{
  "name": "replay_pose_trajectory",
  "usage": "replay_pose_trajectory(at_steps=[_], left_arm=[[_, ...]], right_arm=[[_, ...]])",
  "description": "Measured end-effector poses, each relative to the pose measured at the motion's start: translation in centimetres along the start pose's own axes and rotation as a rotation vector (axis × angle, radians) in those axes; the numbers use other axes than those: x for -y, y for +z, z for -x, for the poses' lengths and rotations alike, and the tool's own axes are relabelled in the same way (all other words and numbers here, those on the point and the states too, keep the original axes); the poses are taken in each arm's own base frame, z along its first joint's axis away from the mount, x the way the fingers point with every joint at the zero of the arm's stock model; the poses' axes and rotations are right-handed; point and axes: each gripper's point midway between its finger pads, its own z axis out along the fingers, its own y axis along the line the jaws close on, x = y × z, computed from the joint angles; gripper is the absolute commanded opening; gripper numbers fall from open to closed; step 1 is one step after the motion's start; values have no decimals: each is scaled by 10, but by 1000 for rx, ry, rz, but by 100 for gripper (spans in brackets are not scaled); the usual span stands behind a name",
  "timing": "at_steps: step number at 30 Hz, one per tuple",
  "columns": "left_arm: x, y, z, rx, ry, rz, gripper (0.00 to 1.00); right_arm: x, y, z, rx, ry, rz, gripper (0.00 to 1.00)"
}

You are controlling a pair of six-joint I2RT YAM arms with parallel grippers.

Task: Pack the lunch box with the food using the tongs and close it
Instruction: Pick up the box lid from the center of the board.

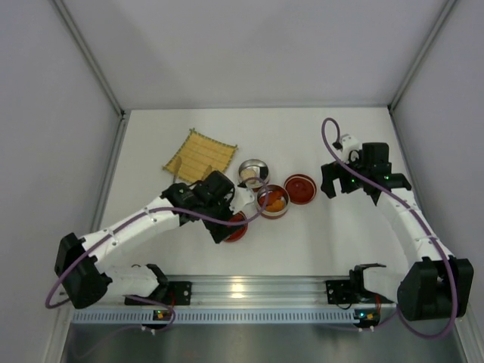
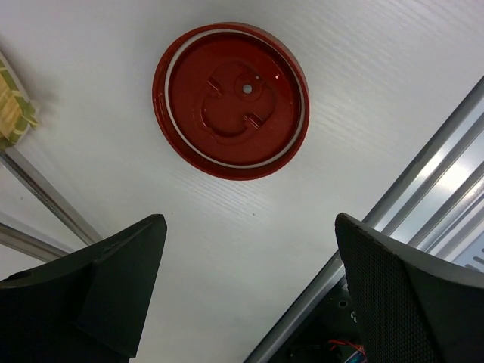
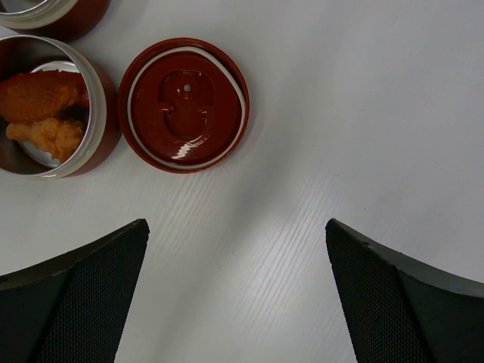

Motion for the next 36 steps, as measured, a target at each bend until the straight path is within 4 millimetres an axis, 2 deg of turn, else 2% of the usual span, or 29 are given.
replay_pose_trajectory(at_steps=[5,13,20,24,29,31,34,35,36], left_arm=[[20,20,-2,-75,29,59,98],[40,51,-5,-121,113,268,98],[43,83,-7,-160,215,492,96],[41,99,-18,-213,272,575,88],[33,101,-20,-231,301,644,77],[30,102,-21,-240,315,666,77],[30,102,-22,-245,322,670,65],[30,102,-22,-247,321,666,57],[30,103,-23,-248,322,664,53]], right_arm=[[2,0,0,-2,-1,-10,99],[7,-2,-2,-6,-9,-44,99],[9,-5,-7,-10,-23,-64,99],[11,-5,-9,-16,-26,-71,99],[15,-6,-10,-16,-34,-86,99],[18,-7,-11,-17,-35,-92,99],[19,-7,-11,-18,-38,-95,99],[19,-7,-11,-18,-40,-94,99],[19,-7,-11,-17,-40,-94,99]])
